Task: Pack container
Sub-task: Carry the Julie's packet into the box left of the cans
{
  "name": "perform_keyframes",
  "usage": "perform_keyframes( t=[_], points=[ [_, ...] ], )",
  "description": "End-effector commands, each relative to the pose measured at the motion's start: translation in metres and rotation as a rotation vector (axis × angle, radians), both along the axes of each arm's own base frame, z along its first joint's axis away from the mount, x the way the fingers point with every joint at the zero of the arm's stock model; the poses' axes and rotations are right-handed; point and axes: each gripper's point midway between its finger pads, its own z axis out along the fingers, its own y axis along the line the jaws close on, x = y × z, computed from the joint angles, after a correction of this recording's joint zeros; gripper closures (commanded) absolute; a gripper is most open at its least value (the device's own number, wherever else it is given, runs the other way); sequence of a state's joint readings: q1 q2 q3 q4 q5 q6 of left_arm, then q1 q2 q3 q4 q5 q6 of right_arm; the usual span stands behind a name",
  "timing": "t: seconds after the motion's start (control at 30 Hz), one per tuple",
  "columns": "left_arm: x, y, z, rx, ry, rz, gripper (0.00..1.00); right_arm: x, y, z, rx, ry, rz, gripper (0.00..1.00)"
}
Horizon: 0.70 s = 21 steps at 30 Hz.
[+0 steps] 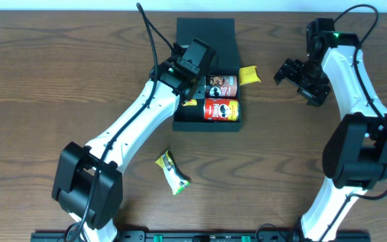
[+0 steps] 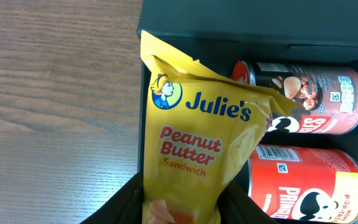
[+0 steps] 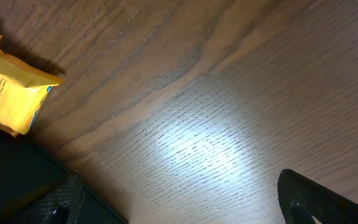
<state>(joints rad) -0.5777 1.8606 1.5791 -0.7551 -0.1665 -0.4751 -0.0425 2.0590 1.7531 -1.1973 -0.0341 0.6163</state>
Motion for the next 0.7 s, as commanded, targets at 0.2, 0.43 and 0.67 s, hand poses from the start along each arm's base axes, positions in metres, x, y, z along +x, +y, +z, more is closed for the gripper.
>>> perform_keyframes(
  t=[0.2,0.43,0.67],
  points=[
    [0.007,-0.002,0.000,0.001,-0.028,0.024,0.64,0.001,0.001,0.003,-0.008,-0.003,0.017,0.01],
    [0.013,-0.007,-0.027,0.017,0.004,0.026,0.64,0.000,0.001,0.002,-0.008,0.003,0.017,0.01],
    [0.011,-0.008,-0.058,0.047,0.066,0.025,0.64,0.000,0.001,0.002,-0.008,0.004,0.017,0.01]
  ],
)
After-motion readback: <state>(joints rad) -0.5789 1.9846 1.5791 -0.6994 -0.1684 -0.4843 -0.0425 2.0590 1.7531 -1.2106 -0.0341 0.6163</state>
